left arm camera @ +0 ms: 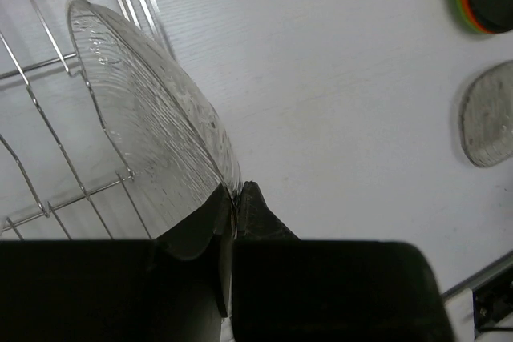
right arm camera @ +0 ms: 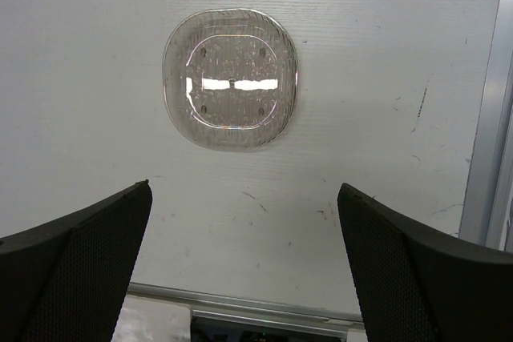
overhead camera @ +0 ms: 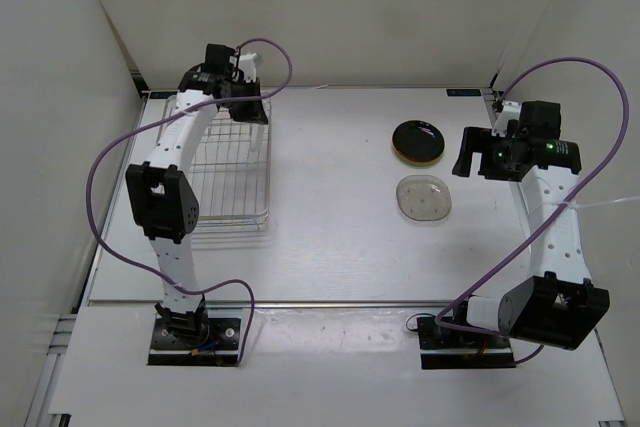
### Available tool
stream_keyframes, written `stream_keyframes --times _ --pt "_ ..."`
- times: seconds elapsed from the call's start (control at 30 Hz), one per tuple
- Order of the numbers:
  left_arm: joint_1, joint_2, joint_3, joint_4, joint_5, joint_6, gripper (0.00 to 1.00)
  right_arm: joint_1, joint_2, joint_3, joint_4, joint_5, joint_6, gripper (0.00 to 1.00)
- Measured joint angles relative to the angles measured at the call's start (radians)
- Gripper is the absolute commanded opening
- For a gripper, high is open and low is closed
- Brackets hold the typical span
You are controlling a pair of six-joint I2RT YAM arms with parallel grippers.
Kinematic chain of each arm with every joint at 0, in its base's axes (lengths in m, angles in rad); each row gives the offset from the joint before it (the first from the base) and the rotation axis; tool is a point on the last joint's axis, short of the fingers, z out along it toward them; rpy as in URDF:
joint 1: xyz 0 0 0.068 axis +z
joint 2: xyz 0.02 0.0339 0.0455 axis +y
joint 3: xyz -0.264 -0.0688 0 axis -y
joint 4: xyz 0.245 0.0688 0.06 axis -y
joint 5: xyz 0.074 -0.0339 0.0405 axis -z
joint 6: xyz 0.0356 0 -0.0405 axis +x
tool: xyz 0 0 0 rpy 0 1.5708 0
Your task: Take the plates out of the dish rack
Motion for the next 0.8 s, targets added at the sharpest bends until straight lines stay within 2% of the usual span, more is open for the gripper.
stream_keyframes --times 0.27,0.4,0.47,0.53,0.6,0.67,0.7,0.8 --pt "-0.010 -0.103 0.200 -0.191 0.110 0.156 0.11 0.000 0.000 0.001 0.000 -0.005 0.011 1.00" --pt "-0.096 -0.200 0.218 -0.282 0.064 0.276 0.11 0.000 0.000 0.021 0.000 -0.041 0.033 1.00" --pt "-0.219 -0.253 0.202 -0.299 -0.059 0.345 0.11 -0.003 0.000 0.042 0.000 -0.091 0.045 1.00" --pt "-0.372 -0.309 0.137 -0.259 -0.246 0.420 0.11 -0.013 0.000 0.077 -0.007 -0.182 0.050 1.00" --pt "-0.613 -0.403 -0.058 -0.185 -0.470 0.507 0.11 -0.021 0.012 0.134 -0.024 -0.258 0.049 1.00" --pt "-0.806 -0.478 -0.294 -0.052 -0.713 0.657 0.11 -0.024 0.035 0.217 -0.036 -0.327 0.048 1.00" --pt "-0.883 -0.504 -0.410 0.007 -0.830 0.745 0.11 -0.025 0.050 0.265 -0.042 -0.358 0.045 1.00" --pt "-1.010 -0.529 -0.687 0.203 -1.089 1.062 0.11 -0.022 0.109 0.448 -0.092 -0.426 0.026 0.98"
